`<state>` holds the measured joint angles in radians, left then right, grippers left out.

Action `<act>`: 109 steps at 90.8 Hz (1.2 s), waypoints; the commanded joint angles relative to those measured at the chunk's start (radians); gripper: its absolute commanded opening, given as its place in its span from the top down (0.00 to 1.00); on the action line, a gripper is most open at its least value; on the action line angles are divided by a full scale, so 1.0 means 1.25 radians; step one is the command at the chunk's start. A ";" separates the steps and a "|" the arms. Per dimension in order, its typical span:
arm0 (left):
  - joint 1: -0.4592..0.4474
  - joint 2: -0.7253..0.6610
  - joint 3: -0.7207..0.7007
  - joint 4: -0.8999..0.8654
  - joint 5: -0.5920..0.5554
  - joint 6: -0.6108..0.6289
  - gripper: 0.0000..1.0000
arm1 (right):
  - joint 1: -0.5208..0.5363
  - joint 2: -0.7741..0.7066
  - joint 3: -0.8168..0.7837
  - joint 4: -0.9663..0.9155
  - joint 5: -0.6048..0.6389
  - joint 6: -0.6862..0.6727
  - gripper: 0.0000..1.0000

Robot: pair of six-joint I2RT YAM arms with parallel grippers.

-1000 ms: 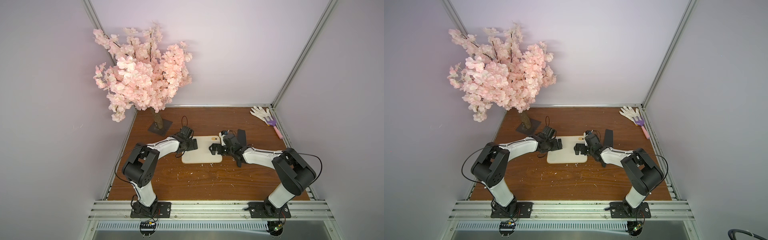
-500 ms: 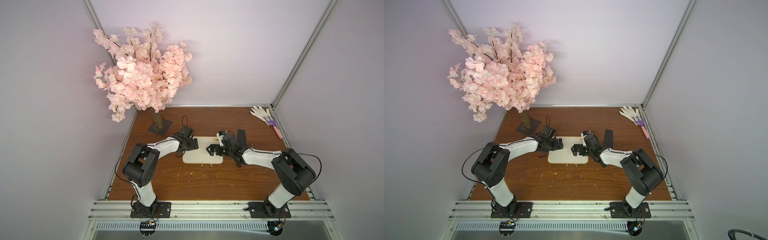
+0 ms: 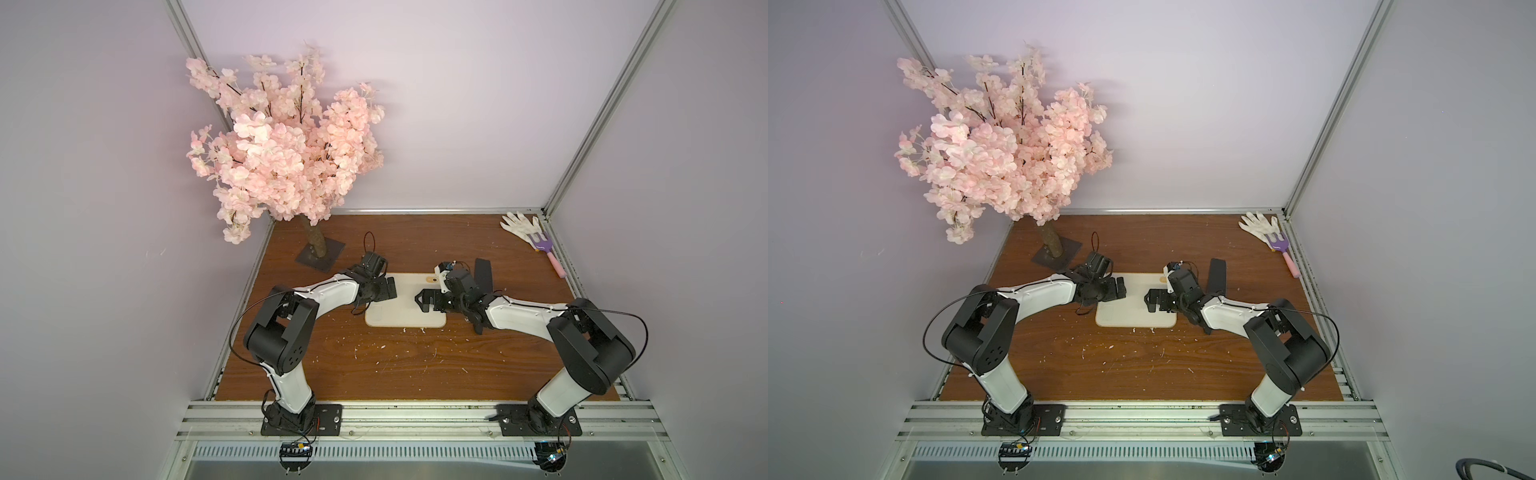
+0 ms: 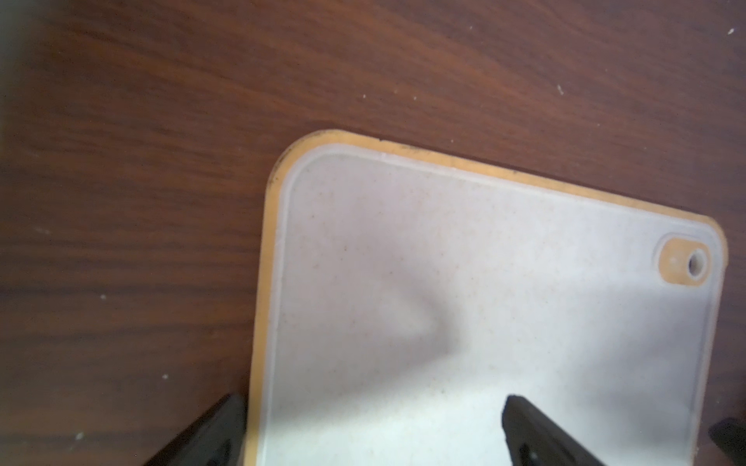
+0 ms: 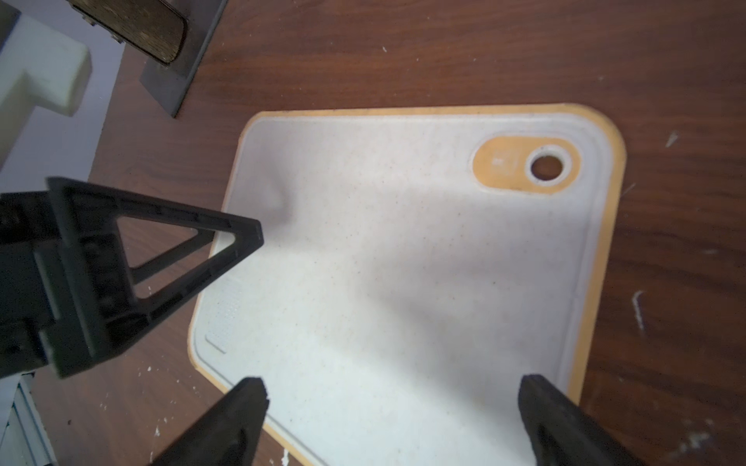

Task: Align the knife with the edge of the cutting board
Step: Move the work surface to the center of the board, then pick up the knife at the center of the board.

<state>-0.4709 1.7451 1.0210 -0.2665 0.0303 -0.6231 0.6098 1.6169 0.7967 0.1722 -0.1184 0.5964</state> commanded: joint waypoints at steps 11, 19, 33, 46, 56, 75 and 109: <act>0.044 -0.085 0.000 -0.041 -0.060 -0.004 0.00 | -0.020 -0.116 0.032 -0.112 0.046 -0.050 0.00; 0.049 -0.126 0.004 -0.048 -0.097 0.003 0.00 | -0.026 -0.158 0.033 -0.163 0.063 -0.068 0.00; 0.049 -0.207 0.016 -0.048 -0.151 0.037 0.00 | -0.042 -0.222 0.018 -0.228 0.081 -0.095 0.00; 0.049 -0.247 0.065 -0.048 -0.169 0.073 0.00 | -0.061 -0.266 0.004 -0.279 0.102 -0.109 0.00; 0.039 -0.251 0.119 -0.048 -0.166 0.092 0.00 | -0.083 -0.296 -0.020 -0.300 0.110 -0.115 0.00; -0.063 -0.185 0.269 -0.049 -0.236 0.174 0.00 | -0.124 -0.341 -0.073 -0.327 0.120 -0.125 0.00; -0.090 -0.167 0.207 0.020 -0.225 0.225 0.00 | -0.165 -0.399 -0.133 -0.354 0.186 -0.108 0.00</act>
<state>-0.5648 1.5589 1.3293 -0.2695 -0.2531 -0.3752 0.4213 1.1343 0.6346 -0.2523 0.0574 0.4553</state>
